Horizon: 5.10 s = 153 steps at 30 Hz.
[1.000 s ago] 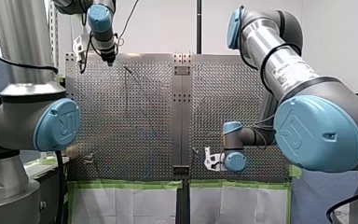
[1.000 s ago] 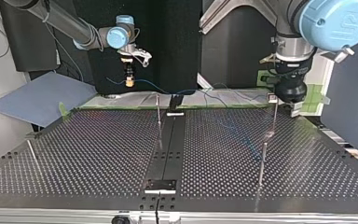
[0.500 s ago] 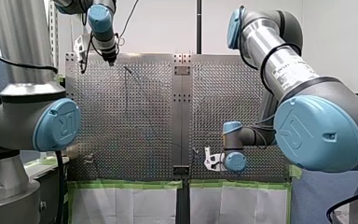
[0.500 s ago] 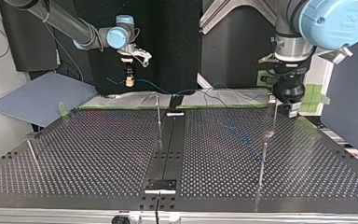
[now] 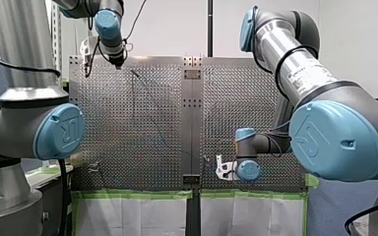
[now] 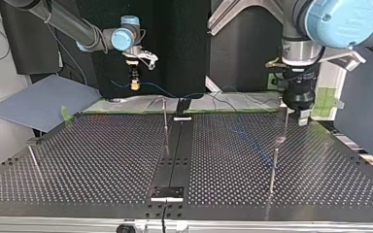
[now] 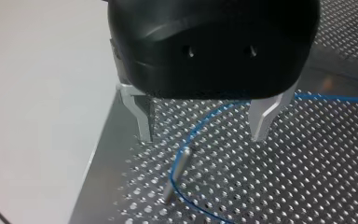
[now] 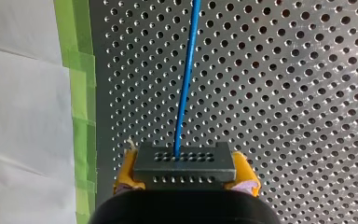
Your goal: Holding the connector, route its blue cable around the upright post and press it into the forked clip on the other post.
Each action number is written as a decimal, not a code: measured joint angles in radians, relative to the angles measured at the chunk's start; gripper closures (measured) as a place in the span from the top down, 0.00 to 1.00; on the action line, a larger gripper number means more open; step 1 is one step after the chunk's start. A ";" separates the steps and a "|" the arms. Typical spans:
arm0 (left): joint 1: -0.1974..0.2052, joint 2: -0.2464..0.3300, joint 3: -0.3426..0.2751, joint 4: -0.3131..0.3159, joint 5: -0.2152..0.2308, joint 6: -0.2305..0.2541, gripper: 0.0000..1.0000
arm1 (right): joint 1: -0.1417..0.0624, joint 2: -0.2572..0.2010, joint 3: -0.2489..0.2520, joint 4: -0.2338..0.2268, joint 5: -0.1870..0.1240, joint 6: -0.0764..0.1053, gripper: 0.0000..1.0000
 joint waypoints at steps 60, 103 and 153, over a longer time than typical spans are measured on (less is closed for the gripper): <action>-0.105 -0.275 0.039 0.534 -0.011 0.255 1.00 | 0.003 0.001 0.000 -0.007 -0.051 0.024 0.00; -0.104 -0.406 0.341 0.394 0.017 0.121 1.00 | -0.003 0.001 0.000 -0.005 -0.051 0.023 0.00; -0.262 -0.617 0.246 0.419 -0.305 0.157 1.00 | -0.007 0.001 0.000 0.001 -0.052 0.029 0.00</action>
